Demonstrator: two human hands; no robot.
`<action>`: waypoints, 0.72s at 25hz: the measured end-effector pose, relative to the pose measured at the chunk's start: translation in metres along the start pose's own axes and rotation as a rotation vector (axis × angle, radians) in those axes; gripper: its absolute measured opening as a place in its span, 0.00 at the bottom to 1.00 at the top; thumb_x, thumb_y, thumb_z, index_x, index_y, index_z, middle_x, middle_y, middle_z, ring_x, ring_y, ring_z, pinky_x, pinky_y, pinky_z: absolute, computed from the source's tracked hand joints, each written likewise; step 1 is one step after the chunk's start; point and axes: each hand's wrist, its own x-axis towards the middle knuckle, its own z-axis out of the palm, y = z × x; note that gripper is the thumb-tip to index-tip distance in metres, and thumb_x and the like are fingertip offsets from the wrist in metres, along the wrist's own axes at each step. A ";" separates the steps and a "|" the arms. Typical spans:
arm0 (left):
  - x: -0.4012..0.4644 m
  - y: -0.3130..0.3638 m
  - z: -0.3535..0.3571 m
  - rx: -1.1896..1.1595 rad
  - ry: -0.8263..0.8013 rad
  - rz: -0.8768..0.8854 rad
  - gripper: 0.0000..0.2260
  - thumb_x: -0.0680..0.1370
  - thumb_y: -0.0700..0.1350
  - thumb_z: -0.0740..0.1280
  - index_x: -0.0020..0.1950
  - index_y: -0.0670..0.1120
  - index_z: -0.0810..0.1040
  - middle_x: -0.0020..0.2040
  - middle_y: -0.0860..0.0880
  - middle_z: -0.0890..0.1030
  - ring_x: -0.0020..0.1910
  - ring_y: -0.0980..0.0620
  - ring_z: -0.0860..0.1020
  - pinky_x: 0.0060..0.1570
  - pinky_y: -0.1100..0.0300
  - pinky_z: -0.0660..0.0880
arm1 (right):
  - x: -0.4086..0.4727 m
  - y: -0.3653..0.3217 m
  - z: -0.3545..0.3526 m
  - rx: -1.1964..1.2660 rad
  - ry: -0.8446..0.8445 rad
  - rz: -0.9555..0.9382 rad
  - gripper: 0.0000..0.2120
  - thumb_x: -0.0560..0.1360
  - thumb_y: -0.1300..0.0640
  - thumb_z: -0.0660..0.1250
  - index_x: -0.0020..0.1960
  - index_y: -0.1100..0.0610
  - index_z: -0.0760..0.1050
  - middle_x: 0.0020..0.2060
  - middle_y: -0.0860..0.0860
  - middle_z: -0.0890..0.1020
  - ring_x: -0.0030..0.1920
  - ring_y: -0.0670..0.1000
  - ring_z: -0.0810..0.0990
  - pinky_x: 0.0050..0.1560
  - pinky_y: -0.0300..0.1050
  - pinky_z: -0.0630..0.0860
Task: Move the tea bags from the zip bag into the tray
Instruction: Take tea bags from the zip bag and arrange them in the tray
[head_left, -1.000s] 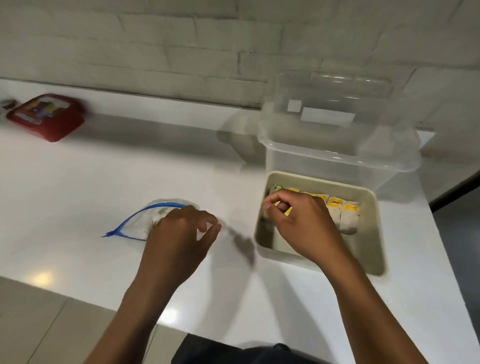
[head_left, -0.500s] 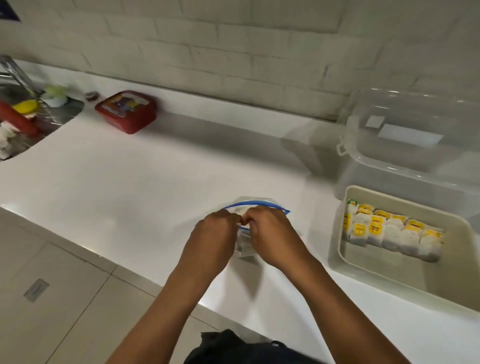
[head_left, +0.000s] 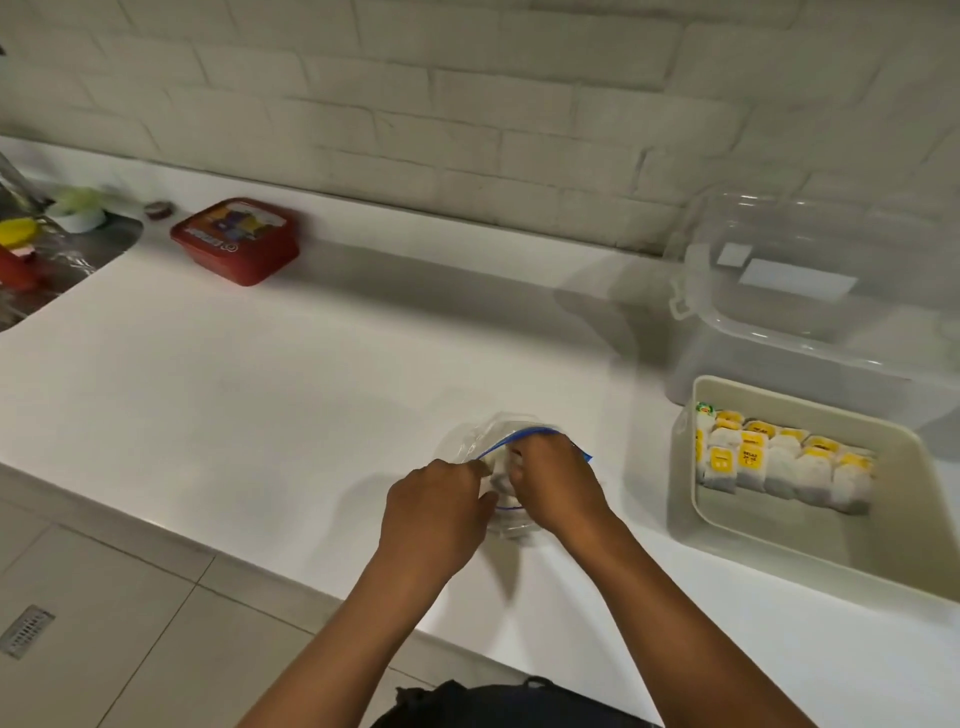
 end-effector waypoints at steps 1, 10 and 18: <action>0.000 -0.002 0.000 -0.014 -0.002 -0.007 0.15 0.80 0.58 0.58 0.65 0.60 0.73 0.54 0.55 0.83 0.54 0.48 0.79 0.48 0.57 0.75 | -0.004 -0.001 -0.001 0.038 0.027 -0.009 0.14 0.75 0.62 0.61 0.32 0.51 0.65 0.32 0.48 0.73 0.37 0.53 0.74 0.29 0.41 0.63; -0.005 0.002 -0.021 -0.696 0.028 -0.075 0.06 0.77 0.59 0.64 0.47 0.61 0.80 0.44 0.64 0.83 0.42 0.64 0.80 0.43 0.63 0.75 | -0.042 -0.009 -0.022 0.424 0.344 -0.036 0.02 0.75 0.54 0.69 0.44 0.50 0.80 0.37 0.43 0.82 0.39 0.44 0.80 0.41 0.38 0.75; -0.006 -0.006 -0.022 -0.832 0.069 -0.050 0.06 0.80 0.50 0.66 0.48 0.56 0.83 0.36 0.57 0.83 0.38 0.57 0.82 0.38 0.61 0.75 | -0.059 -0.003 -0.030 0.499 0.261 -0.145 0.17 0.73 0.65 0.66 0.53 0.47 0.83 0.50 0.40 0.83 0.43 0.39 0.80 0.49 0.31 0.74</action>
